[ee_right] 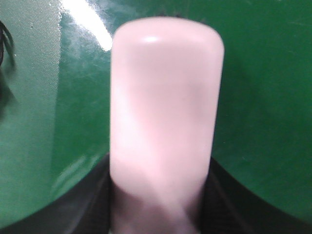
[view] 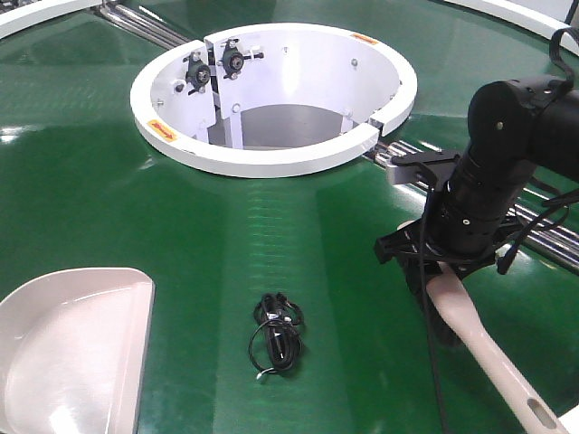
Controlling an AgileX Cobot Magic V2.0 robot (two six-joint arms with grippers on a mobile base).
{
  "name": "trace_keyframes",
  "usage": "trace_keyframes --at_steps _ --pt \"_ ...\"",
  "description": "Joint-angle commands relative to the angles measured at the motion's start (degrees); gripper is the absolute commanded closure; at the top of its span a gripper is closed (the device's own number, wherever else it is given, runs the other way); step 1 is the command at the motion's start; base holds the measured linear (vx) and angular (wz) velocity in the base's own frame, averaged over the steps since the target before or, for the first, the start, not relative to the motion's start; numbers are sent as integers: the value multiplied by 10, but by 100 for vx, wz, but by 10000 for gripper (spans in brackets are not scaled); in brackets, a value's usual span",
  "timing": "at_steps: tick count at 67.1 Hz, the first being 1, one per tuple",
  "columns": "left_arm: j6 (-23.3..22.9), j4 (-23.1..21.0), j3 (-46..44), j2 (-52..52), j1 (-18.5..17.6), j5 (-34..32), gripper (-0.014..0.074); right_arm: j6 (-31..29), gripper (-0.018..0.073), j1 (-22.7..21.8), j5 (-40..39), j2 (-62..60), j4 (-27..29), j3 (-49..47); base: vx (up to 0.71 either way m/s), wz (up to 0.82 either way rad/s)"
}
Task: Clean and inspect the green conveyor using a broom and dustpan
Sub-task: 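Move the left gripper toward the white dustpan handle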
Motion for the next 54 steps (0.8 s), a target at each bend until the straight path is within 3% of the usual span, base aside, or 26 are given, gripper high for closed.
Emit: trace_keyframes --at_steps 1,7,13,26,40,54 --pt "177 34 -19 -3 -3 -15 23 1 568 -3 4 -28 -3 -17 0 0" --pt "304 74 -19 -3 -3 -4 23 1 568 -3 4 -28 -3 -17 0 0" --pt "364 128 -19 -3 -3 -10 23 1 568 -3 4 -28 -3 -17 0 0" --pt "369 195 -19 -3 -3 -9 23 1 568 -3 4 -28 -3 -17 0 0" --pt "366 198 -19 -3 -3 17 23 1 568 -3 4 -28 -3 -17 0 0" --pt "371 244 -19 6 -3 134 23 1 568 -3 4 -28 -3 -17 0 0"
